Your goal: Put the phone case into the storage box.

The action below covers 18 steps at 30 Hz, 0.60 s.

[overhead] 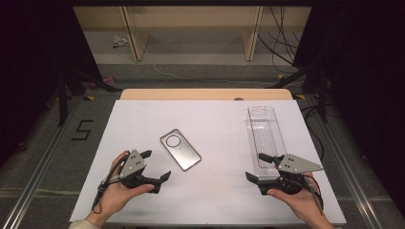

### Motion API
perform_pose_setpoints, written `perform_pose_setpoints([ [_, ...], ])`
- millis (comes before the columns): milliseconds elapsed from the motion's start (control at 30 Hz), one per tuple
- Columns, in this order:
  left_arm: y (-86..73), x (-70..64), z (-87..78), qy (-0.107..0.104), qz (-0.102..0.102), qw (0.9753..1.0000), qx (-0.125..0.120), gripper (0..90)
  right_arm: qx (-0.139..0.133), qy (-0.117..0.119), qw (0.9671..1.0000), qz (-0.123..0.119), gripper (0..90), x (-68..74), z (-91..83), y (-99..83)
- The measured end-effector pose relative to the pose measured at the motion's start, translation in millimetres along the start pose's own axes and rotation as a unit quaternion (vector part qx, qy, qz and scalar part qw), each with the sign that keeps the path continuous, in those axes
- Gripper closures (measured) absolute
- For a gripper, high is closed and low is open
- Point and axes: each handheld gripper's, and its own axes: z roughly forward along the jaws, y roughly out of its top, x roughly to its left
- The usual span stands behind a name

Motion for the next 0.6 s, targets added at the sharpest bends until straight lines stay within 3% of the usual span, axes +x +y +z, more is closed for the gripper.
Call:
perform_pose_setpoints([
  [267, 4.7, -1.7, 8.4, -0.001, -0.001, 1.0000, 0.003, 8.2, 0.002, -0.002, 1.0000, 0.003, 20.7, -0.1, 0.4, -0.5],
  [333, 7.0, -1.5, 10.9, 0.004, -0.001, 0.9999, 0.009, 13.5, 0.003, -0.002, 1.0000, 0.003, 20.7, 0.0, 0.5, -0.5],
  [433, 10.5, -1.4, 14.8, 0.015, -0.003, 0.9997, 0.017, 29.7, 0.003, -0.003, 1.0000, 0.003, 20.7, 0.3, 0.8, -0.3],
  [600, 26.1, -3.4, 36.5, 0.027, -0.011, 0.9990, 0.033, 67.3, 0.004, -0.002, 1.0000, 0.001, 20.7, 0.8, 1.1, -0.2],
])
